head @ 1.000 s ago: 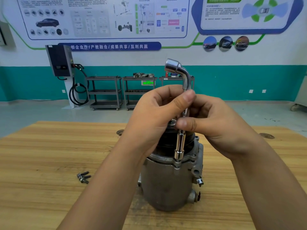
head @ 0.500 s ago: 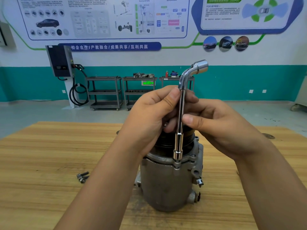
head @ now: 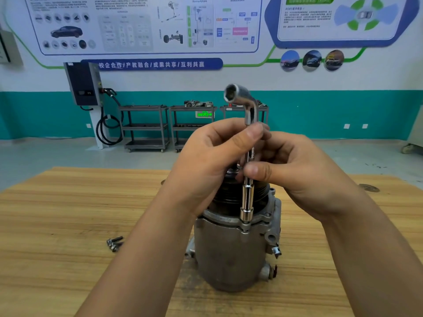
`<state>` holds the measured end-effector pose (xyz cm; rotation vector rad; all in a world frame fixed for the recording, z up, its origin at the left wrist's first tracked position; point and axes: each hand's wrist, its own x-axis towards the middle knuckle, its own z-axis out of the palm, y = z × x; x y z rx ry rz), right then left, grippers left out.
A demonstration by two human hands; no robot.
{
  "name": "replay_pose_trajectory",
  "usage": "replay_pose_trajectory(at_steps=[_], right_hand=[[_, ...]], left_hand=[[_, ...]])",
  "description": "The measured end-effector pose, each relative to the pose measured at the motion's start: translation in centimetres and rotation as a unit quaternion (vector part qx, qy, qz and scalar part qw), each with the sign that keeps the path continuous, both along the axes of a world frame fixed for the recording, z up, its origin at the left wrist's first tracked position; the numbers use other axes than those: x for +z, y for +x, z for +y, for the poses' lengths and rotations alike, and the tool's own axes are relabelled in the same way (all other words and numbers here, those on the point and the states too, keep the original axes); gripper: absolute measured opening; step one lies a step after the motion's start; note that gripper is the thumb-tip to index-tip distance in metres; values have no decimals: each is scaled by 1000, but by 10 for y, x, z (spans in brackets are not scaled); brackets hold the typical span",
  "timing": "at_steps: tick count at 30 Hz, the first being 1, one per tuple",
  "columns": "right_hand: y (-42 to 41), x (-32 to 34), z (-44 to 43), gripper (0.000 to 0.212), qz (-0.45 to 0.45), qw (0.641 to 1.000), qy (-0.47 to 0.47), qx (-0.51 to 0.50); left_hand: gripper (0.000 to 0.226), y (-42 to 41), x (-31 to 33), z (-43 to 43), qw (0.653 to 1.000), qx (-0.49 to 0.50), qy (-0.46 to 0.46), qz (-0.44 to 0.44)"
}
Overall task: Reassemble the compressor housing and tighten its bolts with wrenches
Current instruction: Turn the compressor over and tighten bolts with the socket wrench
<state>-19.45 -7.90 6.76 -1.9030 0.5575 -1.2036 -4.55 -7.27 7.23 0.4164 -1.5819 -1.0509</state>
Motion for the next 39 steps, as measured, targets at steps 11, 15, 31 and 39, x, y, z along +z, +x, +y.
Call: replay_pose_trajectory(at_steps=[11,15,31,39], right_hand=[[5,-2,-3,42,21,996,-15,-91],[1,-1,-3,37,18,999,-14,-44],[-5,-2,-5,19,-26,997,28,67],[0,-2,-4,29,-11,1000,-18,22]], left_hand=[[12,-4,1,-1,999,36,30,22],[16,-3,2,1,999,16,27,18],[31,-1,1,0,999,-31,30,9],[22,-1,-1,-3,1000,7,7,4]])
